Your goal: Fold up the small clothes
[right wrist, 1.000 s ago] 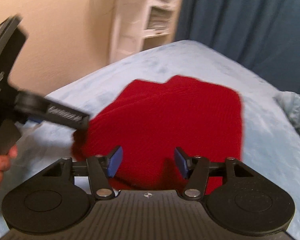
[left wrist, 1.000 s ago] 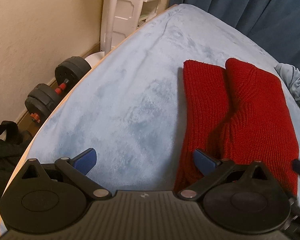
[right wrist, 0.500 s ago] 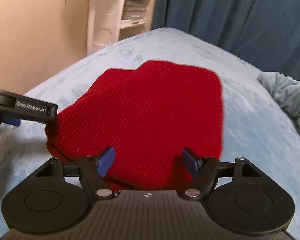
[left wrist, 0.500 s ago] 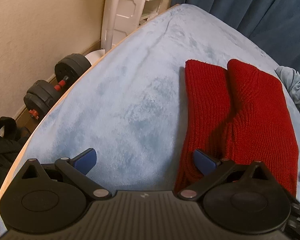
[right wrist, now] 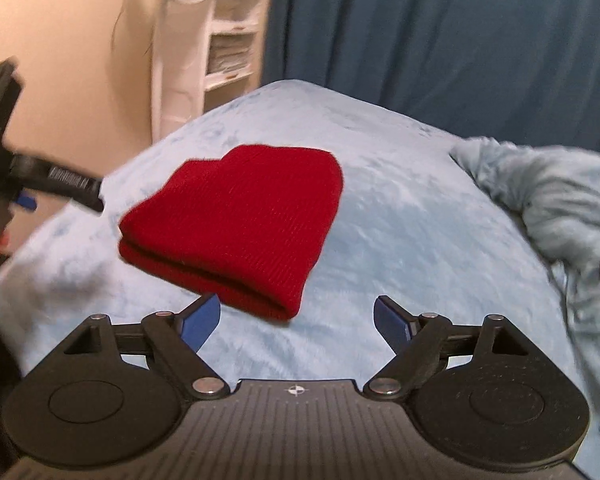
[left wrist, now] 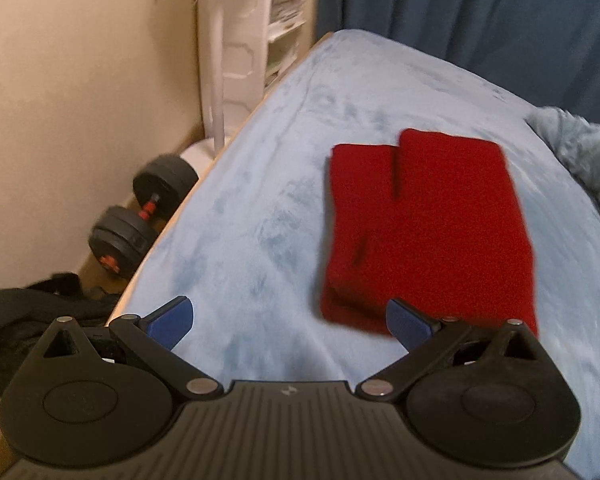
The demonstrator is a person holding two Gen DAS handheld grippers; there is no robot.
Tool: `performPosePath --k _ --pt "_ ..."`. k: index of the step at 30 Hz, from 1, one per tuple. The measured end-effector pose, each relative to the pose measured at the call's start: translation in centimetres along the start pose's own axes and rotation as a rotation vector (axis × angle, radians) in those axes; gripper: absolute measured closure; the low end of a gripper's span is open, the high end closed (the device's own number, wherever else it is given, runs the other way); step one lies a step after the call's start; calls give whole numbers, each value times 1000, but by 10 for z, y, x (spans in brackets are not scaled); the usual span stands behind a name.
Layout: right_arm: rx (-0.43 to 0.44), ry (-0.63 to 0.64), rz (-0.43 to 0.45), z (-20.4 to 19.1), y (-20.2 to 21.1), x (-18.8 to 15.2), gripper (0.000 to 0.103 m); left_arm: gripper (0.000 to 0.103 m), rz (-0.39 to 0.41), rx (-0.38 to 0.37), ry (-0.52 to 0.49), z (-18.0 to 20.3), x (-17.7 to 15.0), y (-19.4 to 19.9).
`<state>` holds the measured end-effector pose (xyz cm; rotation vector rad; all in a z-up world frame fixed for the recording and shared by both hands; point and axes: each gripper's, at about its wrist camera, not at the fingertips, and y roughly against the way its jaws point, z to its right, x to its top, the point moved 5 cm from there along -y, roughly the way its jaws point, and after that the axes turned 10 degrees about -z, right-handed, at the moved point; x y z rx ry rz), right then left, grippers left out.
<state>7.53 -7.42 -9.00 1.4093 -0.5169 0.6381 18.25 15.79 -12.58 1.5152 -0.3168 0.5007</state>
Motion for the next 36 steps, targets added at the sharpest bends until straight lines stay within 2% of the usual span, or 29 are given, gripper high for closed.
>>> performPosePath --k 7,17,30,33,36 --pt "53 -79 89 9 46 -24 17 0 59 50 -155 28 -52 72" --pt "87 -110 138 22 72 -45 15 0 90 81 -209 44 -88 111" --pt "97 -120 108 24 63 -49 15 0 62 74 -204 46 -91 106" --pt "99 -107 85 22 54 -49 15 0 35 59 -175 43 -90 96" --pt "111 -97 50 23 42 -45 15 0 -8 12 -104 37 -86 82"
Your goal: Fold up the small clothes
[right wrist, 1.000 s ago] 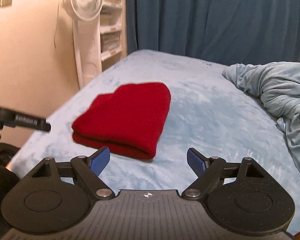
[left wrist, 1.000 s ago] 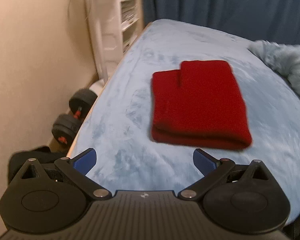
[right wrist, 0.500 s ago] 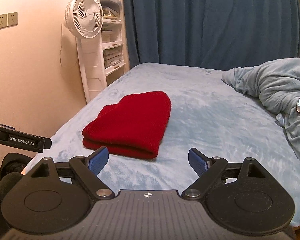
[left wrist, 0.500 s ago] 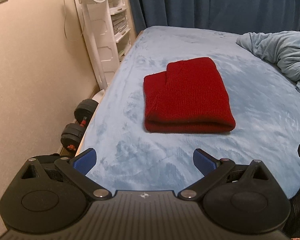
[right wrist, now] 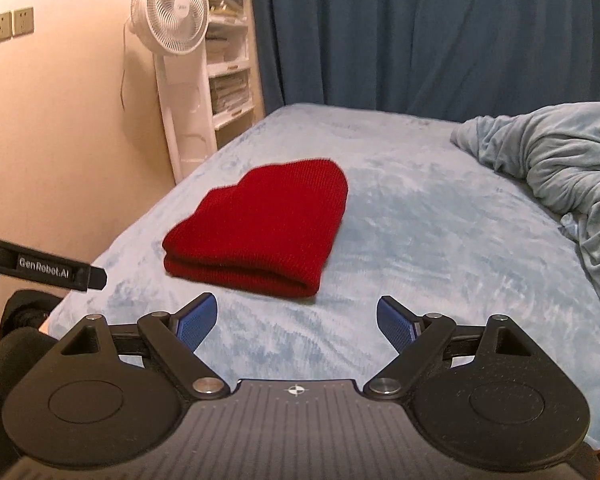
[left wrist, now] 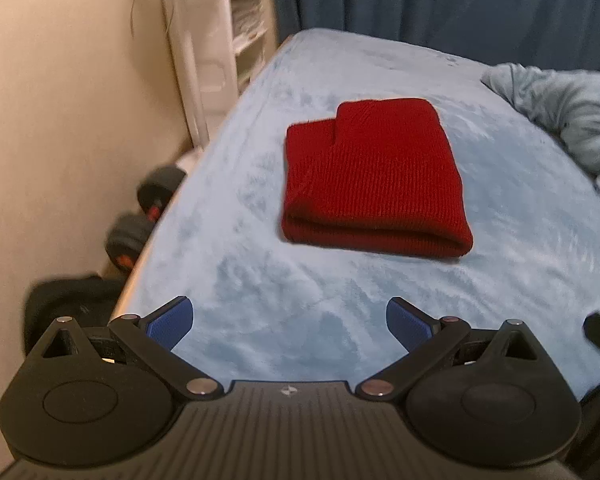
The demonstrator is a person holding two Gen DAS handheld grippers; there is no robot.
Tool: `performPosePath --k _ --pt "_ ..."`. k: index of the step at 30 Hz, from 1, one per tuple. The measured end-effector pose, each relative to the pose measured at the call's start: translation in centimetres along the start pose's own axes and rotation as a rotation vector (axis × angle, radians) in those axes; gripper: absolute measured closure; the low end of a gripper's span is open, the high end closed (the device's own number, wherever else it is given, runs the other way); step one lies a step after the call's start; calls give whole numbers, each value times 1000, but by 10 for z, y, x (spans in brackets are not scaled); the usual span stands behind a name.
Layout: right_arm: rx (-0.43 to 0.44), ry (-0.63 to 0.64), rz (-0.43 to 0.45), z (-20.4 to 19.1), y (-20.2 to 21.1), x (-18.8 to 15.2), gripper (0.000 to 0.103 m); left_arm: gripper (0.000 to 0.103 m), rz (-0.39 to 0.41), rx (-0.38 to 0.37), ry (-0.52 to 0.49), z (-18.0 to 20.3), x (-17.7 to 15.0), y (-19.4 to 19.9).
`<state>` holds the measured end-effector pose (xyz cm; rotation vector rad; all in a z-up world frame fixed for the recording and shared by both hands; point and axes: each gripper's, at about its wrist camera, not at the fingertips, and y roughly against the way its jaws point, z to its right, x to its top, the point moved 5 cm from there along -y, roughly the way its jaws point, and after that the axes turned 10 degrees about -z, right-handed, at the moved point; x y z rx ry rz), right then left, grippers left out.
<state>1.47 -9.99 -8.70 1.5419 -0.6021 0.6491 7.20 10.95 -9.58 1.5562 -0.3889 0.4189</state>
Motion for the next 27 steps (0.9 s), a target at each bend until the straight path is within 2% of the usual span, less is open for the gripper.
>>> performPosePath --k 6,9,14,18,22,27 --pt "105 -98 -116 30 -44 33 13 0 -31 -103 198 -10 23 -31" --pt "162 -187 -172 57 -78 68 12 0 -62 -166 274 -6 43 -54" --pt "251 -289 -226 97 -158 146 11 0 -159 -336 473 -1 74 -111" --pt "281 -394 -262 127 -241 204 11 0 -199 -331 588 -7 87 -154" --pt "314 -551 -323 148 -331 238 11 0 -225 -335 677 -20 89 -188" --pt "310 -551 -410 140 -422 258 11 0 -251 -336 774 -35 88 -222"
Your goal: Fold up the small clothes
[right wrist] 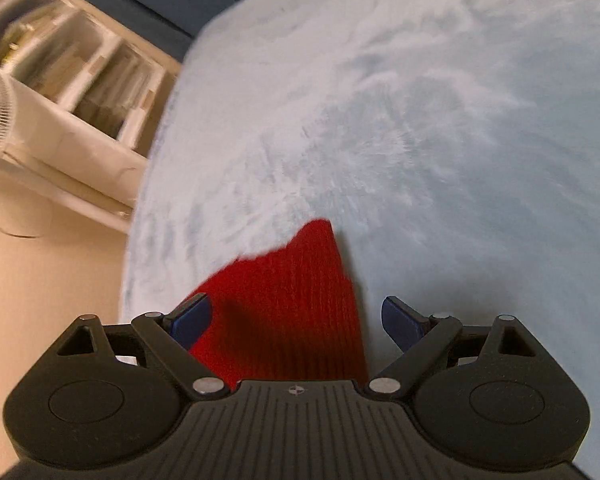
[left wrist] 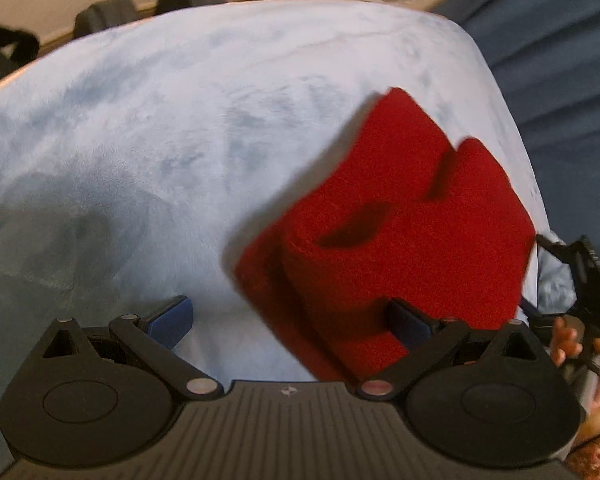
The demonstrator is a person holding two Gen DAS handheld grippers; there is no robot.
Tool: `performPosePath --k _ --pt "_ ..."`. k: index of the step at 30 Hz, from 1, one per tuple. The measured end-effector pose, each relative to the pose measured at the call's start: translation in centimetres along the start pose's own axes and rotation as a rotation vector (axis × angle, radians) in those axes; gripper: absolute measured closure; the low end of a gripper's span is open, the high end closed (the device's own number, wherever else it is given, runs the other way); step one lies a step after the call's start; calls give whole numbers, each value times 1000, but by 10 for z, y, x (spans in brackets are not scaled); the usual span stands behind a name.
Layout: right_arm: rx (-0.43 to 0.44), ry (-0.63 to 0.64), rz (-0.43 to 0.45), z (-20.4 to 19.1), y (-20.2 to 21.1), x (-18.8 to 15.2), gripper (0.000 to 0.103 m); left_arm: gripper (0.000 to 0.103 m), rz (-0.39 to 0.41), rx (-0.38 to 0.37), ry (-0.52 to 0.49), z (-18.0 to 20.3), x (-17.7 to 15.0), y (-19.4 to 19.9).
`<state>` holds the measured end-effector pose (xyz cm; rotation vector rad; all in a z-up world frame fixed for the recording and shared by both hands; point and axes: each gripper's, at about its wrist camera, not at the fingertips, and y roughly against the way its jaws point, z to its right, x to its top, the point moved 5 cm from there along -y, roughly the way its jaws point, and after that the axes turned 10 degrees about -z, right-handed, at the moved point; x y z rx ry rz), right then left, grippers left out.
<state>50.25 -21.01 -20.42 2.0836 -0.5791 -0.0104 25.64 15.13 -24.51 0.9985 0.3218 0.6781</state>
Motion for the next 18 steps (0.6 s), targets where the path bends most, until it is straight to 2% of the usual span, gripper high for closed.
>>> performPosePath --k 2,3,4,5,7,9,11,14,16,18 --pt "3 9 -49 -4 -24 9 11 4 23 -13 25 0 6 -2" --pt "10 18 -64 -8 -32 11 25 27 49 -17 16 2 8 0" --pt "-18 62 -61 -15 -38 11 47 35 57 -32 -24 8 10 1" --pt "-64 130 -62 -21 -40 9 72 39 55 -5 -50 11 14 2" --pt "-137 253 -34 -27 -34 -2 77 47 32 8 -94 15 24 3" --pt "-129 213 1 -11 -12 -14 78 51 13 25 -163 22 43 5" --pt "-131 111 43 20 20 -40 79 51 -20 57 -352 48 73 2" --pt "-114 -75 121 72 67 -118 80 51 -96 71 -626 109 122 -20" --pt "-73 -221 184 93 85 -184 80 51 -153 82 -757 155 137 -44" --pt "-35 -329 243 99 89 -232 80 51 -174 115 -871 197 138 -68"
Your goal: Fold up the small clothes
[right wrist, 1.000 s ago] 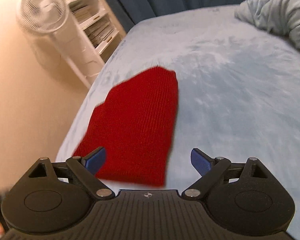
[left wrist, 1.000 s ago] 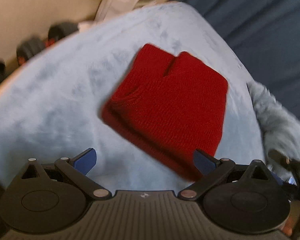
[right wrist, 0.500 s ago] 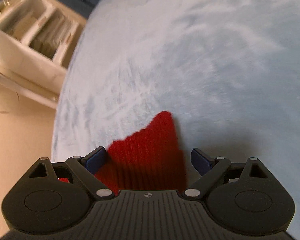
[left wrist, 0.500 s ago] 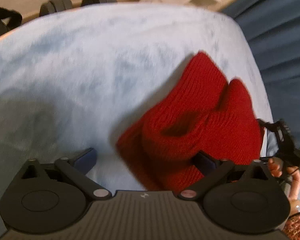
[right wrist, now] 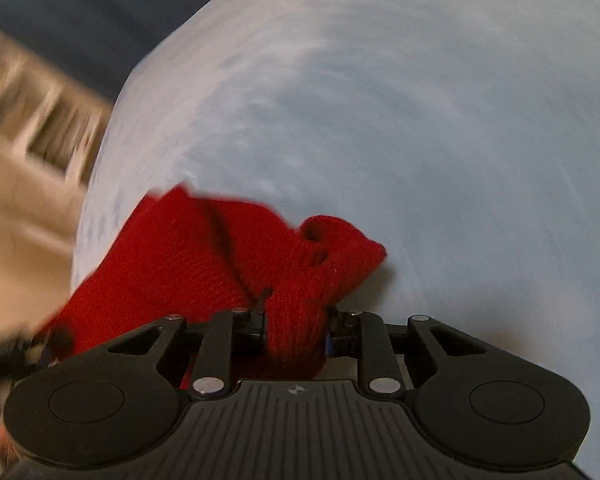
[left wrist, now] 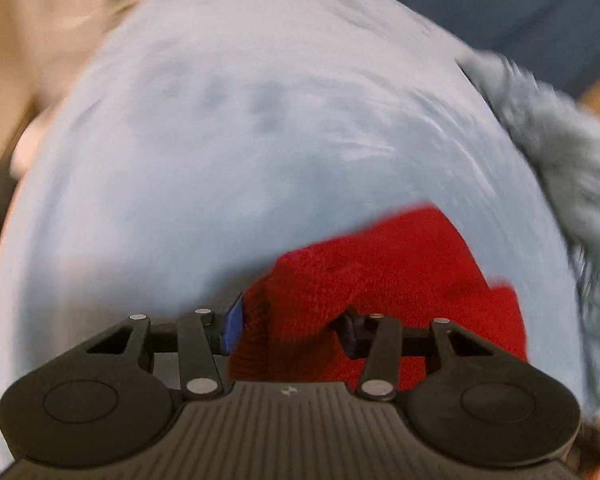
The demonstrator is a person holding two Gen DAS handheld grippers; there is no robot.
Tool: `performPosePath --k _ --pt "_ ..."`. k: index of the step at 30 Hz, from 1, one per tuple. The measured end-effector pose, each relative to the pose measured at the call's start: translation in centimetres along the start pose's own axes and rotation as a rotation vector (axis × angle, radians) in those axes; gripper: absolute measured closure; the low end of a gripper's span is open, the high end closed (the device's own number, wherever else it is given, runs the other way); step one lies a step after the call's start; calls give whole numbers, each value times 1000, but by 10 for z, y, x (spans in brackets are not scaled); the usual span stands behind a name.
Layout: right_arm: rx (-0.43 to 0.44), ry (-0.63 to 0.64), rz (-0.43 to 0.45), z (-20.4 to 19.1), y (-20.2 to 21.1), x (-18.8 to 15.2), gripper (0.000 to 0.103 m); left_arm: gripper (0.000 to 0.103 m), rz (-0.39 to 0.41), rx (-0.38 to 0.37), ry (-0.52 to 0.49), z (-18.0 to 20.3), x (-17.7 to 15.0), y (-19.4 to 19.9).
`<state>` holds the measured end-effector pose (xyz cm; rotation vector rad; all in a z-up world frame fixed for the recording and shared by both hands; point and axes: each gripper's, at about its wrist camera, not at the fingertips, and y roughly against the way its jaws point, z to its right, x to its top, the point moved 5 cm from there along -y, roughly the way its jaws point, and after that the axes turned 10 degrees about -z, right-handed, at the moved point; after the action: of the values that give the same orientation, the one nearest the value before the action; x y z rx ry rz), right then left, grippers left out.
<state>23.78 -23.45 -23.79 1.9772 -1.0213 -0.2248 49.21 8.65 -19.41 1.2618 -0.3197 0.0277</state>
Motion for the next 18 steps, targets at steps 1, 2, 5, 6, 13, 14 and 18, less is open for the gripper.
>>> performPosePath --k 1,2,5,6,13,14,18 --pt "14 -41 28 5 3 -19 80 51 -6 20 -42 14 11 -7" --pt "17 -57 49 6 4 -28 80 51 -4 40 -70 24 18 -11" --pt "-8 -35 84 0 1 -30 79 51 6 81 -100 29 17 -13" --pt "-10 -37 77 0 0 -27 79 51 6 71 -95 23 16 -11" --pt "-10 -59 64 4 -4 -20 73 45 32 38 -15 12 5 3" --pt "-16 -64 60 6 -4 -20 66 41 43 48 -2 11 2 6" --pt "-81 -80 51 10 1 -15 49 12 106 152 38 1 -14 26"
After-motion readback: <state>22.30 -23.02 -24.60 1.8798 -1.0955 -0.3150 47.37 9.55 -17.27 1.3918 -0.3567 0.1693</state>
